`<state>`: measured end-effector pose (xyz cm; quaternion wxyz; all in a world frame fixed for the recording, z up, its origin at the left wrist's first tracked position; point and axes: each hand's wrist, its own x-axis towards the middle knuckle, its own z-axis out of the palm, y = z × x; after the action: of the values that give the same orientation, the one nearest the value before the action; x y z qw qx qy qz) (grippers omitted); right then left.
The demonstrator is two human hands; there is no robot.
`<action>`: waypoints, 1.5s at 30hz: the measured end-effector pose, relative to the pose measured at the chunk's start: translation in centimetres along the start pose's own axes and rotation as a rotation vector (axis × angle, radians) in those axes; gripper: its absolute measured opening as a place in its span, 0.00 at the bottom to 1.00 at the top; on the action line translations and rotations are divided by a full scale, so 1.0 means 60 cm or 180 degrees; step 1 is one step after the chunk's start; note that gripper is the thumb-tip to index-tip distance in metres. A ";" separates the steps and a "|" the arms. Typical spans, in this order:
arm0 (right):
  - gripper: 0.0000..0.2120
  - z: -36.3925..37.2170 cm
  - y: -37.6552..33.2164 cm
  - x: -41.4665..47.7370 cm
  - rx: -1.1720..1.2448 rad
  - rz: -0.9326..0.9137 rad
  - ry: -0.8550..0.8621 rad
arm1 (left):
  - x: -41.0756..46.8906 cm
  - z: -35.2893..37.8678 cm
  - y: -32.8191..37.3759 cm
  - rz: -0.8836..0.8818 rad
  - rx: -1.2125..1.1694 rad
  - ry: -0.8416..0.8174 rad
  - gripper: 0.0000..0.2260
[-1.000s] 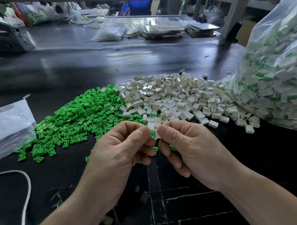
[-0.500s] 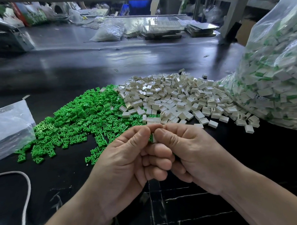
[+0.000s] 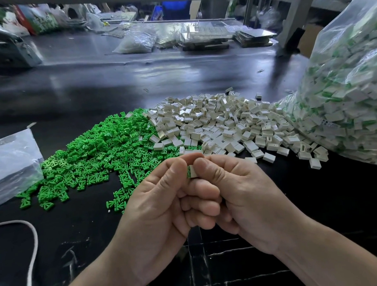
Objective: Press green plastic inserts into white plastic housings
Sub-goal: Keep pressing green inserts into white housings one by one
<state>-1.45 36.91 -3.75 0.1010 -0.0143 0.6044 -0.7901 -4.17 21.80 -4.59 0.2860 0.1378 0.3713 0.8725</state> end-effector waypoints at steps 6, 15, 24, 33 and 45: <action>0.23 0.005 -0.003 -0.005 -0.0043 0.0041 0.0003 | 0.003 -0.005 0.001 -0.0094 -0.0049 -0.0039 0.12; 0.20 0.014 -0.005 -0.006 0.0121 0.0113 0.0129 | 0.004 0.005 0.003 0.0025 0.0137 0.0214 0.05; 0.17 0.020 -0.006 -0.006 0.0202 0.0061 0.0098 | 0.004 0.011 0.006 0.0119 0.0170 0.0218 0.07; 0.17 0.017 0.000 -0.001 0.0337 0.0030 -0.0012 | 0.003 0.017 0.001 0.0210 0.0242 0.0261 0.07; 0.16 0.007 0.004 0.000 0.0223 -0.0041 -0.0024 | -0.011 0.001 0.019 0.1135 0.2828 0.0536 0.04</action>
<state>-1.37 36.46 -3.88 0.0987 -0.0176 0.5759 -0.8114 -4.06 20.79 -3.76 0.0145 0.2370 0.7004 0.6731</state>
